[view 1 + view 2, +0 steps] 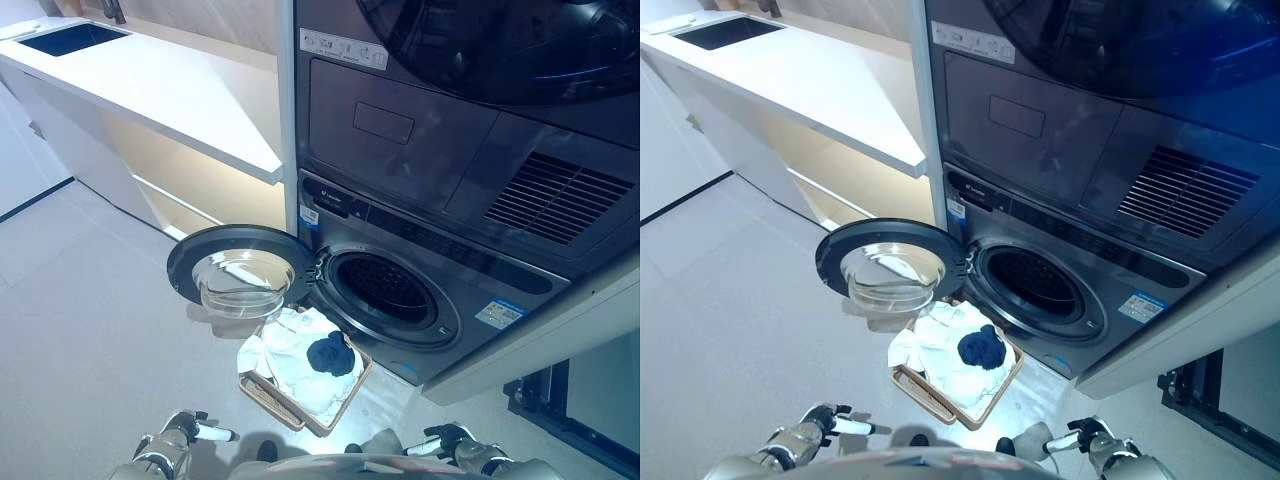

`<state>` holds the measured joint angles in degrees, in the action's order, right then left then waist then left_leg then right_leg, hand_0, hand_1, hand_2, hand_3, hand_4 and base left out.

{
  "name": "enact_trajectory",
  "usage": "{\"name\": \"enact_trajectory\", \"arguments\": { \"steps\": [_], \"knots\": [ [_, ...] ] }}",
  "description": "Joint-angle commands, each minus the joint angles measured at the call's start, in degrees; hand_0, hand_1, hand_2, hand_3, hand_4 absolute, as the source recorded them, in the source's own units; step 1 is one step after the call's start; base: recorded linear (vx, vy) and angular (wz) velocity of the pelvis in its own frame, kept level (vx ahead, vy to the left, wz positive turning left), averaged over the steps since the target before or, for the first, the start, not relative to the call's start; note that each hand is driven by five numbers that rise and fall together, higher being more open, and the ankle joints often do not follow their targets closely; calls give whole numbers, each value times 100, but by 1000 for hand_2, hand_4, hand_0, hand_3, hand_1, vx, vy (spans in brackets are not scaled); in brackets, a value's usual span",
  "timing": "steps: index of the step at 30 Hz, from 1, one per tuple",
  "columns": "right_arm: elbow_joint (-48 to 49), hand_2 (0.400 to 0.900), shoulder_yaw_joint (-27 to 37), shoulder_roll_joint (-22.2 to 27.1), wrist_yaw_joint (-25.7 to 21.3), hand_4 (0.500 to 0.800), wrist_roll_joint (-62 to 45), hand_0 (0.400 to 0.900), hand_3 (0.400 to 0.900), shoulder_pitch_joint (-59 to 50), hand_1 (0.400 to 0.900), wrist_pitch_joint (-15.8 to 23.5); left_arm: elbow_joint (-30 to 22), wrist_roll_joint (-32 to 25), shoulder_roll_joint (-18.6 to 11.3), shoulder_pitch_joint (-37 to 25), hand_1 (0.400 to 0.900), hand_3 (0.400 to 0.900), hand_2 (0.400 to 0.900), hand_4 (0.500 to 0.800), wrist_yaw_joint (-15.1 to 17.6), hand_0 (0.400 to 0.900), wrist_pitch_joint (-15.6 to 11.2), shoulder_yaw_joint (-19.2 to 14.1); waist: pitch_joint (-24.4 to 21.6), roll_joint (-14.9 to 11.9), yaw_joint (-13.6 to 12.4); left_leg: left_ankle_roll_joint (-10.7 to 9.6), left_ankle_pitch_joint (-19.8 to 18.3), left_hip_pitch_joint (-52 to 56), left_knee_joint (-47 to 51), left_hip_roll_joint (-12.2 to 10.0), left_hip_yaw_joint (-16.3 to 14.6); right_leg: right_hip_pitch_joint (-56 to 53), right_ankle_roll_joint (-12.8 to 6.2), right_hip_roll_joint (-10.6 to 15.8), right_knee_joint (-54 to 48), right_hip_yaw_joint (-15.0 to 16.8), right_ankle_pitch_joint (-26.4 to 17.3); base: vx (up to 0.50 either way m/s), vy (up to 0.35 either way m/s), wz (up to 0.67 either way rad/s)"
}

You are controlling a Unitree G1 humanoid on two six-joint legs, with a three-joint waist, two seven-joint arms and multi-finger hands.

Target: Put the clothes in the basket into the washing machine.

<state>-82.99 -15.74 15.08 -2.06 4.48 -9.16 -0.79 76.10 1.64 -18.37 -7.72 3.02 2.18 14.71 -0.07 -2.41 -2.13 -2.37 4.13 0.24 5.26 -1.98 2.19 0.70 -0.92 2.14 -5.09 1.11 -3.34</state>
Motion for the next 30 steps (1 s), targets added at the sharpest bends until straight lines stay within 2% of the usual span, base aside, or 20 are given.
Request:
{"name": "enact_trajectory", "arguments": {
  "steps": [1, 5, 9, 12, 15, 20, 27, 30],
  "knots": [
    [-192, 900, 53, 336, -81, 800, -35, 900, 900, -306, 900, 65, 197, -74, 104, -406, 900, 900, 900, 800, 44, 900, -132, -289, 127, 187, -51, 281, -514, 48, -26, 187, 168, -359, 191, -202, 9, 221, 127, 0, 0, 0],
    [-157, 900, 45, 372, -91, 800, -23, 900, 900, -317, 900, 69, 168, -88, 71, -411, 900, 900, 900, 800, 56, 900, -137, -361, 165, 178, -53, 281, -507, 37, -26, 181, 175, -344, 185, -201, 9, 206, 117, 6, 0, 1],
    [20, 900, -124, 515, -104, 800, 2, 900, 900, -545, 900, 80, 17, -101, -85, -509, 900, 900, 900, 800, 138, 900, -134, -400, 232, 171, -79, 272, -477, 7, -26, 184, 174, -323, 182, -190, 9, 183, 103, 24, 4, 6],
    [409, 900, -678, 675, -66, 800, 173, 900, 900, -941, 900, 90, -235, -158, -163, -650, 900, 900, 900, 800, 159, 900, -136, -432, 387, 168, -115, 258, -422, -72, -26, 182, 167, -269, 177, -172, 9, 146, 91, -8, 5, 7],
    [733, 900, -1240, 858, -20, 800, 318, 900, 900, -1382, 900, 100, -243, -220, -160, -758, 900, 900, 900, 800, 137, 900, -122, -443, 595, 169, -156, 244, -365, -194, -26, 168, 138, -192, 166, -151, 9, 128, 75, -21, 2, 3],
    [1044, 900, -1930, 1121, -31, 800, 444, 900, 900, -2089, 900, 141, -126, -370, -257, -1006, 900, 900, 900, 800, 196, 900, -97, -585, 1184, 166, -271, 203, -249, -542, -26, 140, 106, 23, 142, -119, 9, 39, 48, -69, -3, 5],
    [1855, 900, -1992, 1318, -124, 800, 471, 900, 900, -2282, 900, 227, -348, -502, -279, -986, 900, 900, 900, 800, 315, 900, -102, -996, 2019, 78, -335, 168, -76, -786, -26, 120, 108, 123, 111, -149, 9, 15, -99, -42, 6, 3],
    [2320, 900, -1977, 1396, -204, 800, 490, 900, 900, -2370, 900, 255, -342, -542, -187, -947, 900, 900, 900, 800, 323, 900, -107, -1125, 2324, 31, -342, 144, -9, -892, -26, 103, 91, 222, 75, -170, 27, 9, -163, -45, 38, 2]
  ]
}}
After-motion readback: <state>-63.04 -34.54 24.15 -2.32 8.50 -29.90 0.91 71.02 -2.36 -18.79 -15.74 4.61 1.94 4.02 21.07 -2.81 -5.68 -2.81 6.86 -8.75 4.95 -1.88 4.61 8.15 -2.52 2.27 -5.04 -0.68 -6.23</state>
